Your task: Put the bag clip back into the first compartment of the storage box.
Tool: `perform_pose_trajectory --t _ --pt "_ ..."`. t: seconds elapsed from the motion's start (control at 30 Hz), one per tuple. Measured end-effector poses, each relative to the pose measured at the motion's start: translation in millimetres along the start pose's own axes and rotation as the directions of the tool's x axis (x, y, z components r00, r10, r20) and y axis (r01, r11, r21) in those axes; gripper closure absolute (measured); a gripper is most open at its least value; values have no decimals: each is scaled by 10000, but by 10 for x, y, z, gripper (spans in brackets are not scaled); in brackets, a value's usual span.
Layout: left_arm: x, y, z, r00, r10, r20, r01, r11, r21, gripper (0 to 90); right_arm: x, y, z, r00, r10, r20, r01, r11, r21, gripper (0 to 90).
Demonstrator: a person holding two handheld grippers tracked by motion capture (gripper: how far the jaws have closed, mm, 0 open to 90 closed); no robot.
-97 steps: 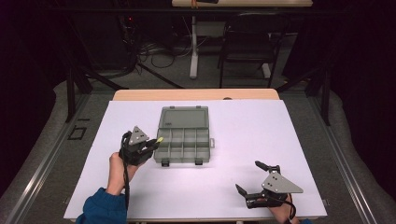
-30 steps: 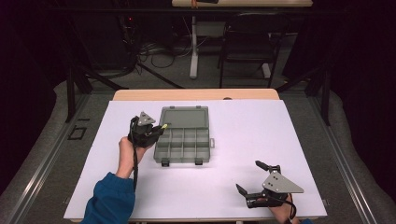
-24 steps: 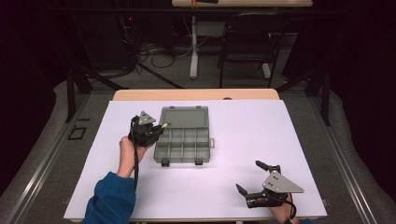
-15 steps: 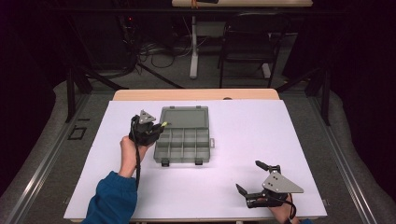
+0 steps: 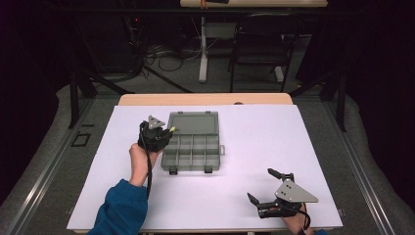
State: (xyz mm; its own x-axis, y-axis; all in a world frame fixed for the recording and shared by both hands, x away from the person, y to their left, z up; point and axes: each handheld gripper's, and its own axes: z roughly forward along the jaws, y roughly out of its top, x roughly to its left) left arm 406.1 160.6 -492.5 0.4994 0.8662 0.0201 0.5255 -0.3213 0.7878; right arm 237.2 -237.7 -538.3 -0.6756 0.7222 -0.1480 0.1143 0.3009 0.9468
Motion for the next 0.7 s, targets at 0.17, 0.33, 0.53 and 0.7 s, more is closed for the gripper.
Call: perform_pose_trajectory --t 0.17,0.33,0.53,0.7 --pt "-6 -13 35 10000 66 54 -65 10000 -17 802 0 1 -2 10000 -5 13 5 10000 -12 1" --pt "15 -52 82 9994 264 243 -265 9996 42 803 -2 1 -5 10000 16 4 -16 10000 8 1" --pt "50 -87 124 9992 281 269 -285 9995 152 803 -4 -1 -3 10000 2 -10 -2 10000 10 1" --pt "60 -109 156 9991 314 269 -320 9993 205 803 -4 0 -3 10000 0 -20 0 10000 12 1"
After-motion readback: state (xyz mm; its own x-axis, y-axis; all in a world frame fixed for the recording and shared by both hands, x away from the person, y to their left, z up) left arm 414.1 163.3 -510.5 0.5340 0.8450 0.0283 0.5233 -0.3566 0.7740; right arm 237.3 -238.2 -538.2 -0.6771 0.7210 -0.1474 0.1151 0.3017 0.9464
